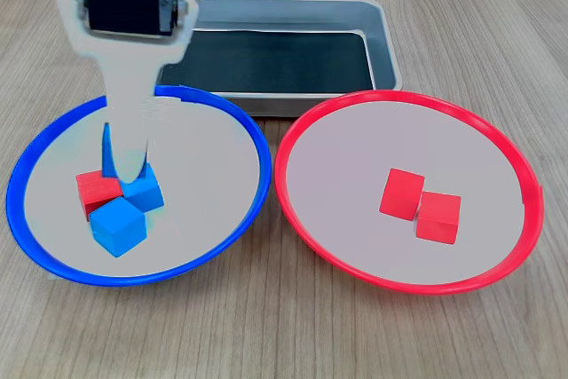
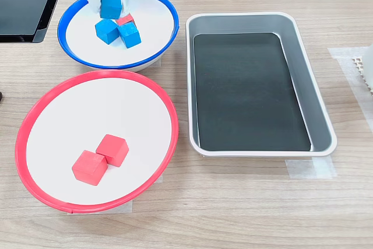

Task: Resolve any anomalies and move all blocks to matching dishes

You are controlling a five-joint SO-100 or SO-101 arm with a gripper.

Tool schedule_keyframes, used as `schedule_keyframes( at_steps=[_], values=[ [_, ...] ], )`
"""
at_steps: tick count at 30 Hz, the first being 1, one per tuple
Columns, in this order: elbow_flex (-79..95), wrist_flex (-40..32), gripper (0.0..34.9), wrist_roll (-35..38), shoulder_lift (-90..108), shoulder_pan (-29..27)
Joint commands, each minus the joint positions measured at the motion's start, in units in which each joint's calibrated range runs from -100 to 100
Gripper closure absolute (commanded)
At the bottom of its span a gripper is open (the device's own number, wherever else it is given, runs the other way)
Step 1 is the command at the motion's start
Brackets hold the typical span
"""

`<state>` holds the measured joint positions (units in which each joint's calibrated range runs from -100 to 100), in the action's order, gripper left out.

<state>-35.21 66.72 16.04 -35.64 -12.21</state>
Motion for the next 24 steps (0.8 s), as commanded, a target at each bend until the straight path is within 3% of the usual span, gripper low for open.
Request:
schedule_keyframes(
  at_steps=[1,2,4,8,17,24],
  values=[
    [-0.7,-1.6,28.9,0.6,-0.7,-0.2],
    [-0.2,-1.6,24.7,0.8,-0.7,0.0],
    [-0.1,-1.2,21.8,0.8,-0.3,0.4],
    [-0.6,1.7,19.0,0.9,0.7,1.4],
    [-1.9,11.1,20.8,4.0,6.3,-1.0],
    [-2.9,11.2,22.4,8.8,5.3,-5.9]
  ],
)
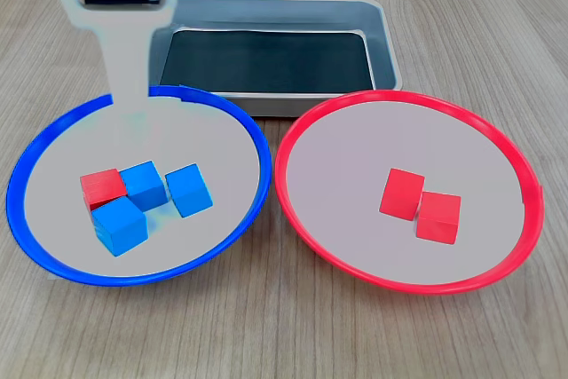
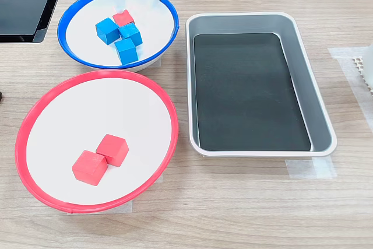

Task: Resolve any anomalies and move all blocks to matching dishes

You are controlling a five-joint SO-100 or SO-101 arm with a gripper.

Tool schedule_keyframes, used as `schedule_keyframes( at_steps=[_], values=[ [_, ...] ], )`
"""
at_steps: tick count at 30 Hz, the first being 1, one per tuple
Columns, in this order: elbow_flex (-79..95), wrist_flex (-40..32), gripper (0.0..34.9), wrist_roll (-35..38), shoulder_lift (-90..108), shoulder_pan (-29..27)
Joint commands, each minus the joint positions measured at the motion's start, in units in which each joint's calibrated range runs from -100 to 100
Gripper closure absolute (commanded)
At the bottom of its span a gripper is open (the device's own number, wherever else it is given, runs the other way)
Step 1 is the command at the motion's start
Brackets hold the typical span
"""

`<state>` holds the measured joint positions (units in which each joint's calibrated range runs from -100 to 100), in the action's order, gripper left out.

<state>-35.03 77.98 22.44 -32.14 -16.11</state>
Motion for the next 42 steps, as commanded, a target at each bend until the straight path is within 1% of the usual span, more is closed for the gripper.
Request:
schedule_keyframes(
  at_steps=[1,4,7,14,30,42],
  values=[
    [-3.3,-0.8,22.6,3.1,1.5,-2.6],
    [-2.9,-5.4,23.9,3.6,0.4,-4.2],
    [-2.4,-8.7,24.1,3.2,-1.0,-4.5],
    [-3.4,-13.2,24.8,3.1,-5.0,-3.9],
    [-4.7,-16.4,24.8,3.2,-10.2,-2.0],
    [-4.0,-16.5,23.3,3.9,-11.6,-0.6]
  ],
)
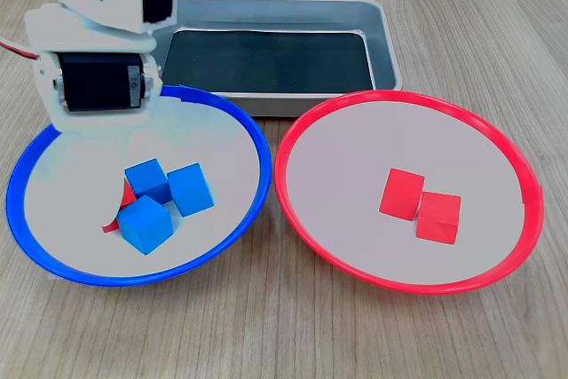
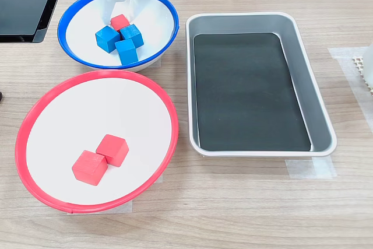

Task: Resolve any anomalies and move all blocks to matching dishes

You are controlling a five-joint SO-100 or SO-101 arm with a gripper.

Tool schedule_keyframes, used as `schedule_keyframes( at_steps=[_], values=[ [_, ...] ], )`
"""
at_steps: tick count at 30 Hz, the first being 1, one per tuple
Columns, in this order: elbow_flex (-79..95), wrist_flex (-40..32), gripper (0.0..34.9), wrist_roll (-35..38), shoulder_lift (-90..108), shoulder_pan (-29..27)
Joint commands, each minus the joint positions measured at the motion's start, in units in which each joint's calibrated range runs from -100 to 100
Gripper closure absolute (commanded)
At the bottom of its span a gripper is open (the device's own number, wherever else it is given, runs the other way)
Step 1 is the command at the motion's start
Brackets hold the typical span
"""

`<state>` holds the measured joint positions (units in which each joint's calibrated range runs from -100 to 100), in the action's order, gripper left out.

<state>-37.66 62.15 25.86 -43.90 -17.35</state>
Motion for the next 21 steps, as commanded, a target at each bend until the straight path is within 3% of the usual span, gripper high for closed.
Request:
schedule_keyframes(
  at_steps=[1,11,13,15,21],
  values=[
    [-1.3,-0.7,23.3,0.6,0.0,0.7],
    [-1.0,-0.5,24.8,1.6,-1.3,1.6],
    [-1.1,-0.5,30.7,1.7,-1.4,1.6],
    [-1.9,0.1,34.2,1.8,-1.3,1.6],
    [-2.9,1.8,34.6,0.8,5.7,2.3]
  ],
)
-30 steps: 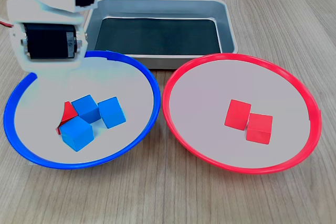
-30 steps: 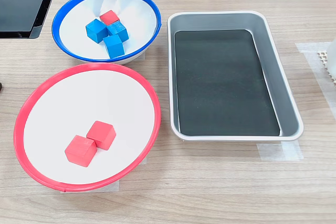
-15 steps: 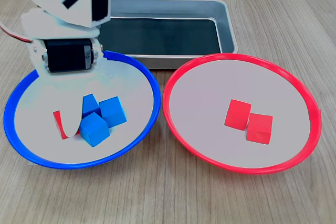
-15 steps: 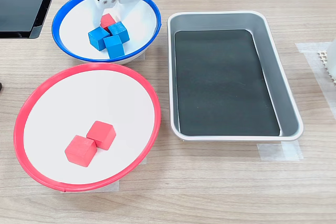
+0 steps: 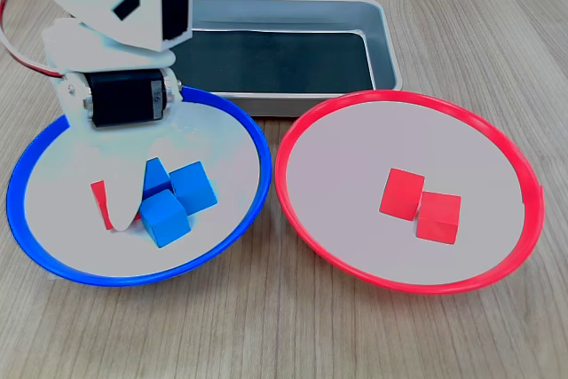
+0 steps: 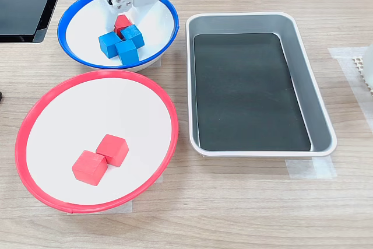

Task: Resolve any anomalies and move all blocks to matching dishes

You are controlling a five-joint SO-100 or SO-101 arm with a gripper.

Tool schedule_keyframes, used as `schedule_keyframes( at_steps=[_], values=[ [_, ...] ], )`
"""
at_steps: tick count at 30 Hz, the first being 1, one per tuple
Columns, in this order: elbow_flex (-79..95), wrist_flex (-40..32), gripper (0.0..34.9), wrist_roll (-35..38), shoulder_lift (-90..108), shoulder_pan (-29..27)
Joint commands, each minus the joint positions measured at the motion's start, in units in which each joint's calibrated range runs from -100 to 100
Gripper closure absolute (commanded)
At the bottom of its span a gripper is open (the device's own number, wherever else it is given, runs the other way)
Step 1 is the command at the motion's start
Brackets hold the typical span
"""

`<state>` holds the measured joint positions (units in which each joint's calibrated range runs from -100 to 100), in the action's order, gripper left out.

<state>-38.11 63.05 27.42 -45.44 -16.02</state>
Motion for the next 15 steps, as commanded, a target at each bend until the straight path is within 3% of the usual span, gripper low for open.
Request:
schedule_keyframes(
  at_steps=[1,4,15],
  values=[
    [-2.4,1.0,34.6,-0.9,8.8,1.4],
    [-1.1,1.5,34.6,-1.4,14.3,3.2],
    [12.2,3.5,34.6,-11.7,26.3,19.9]
  ],
)
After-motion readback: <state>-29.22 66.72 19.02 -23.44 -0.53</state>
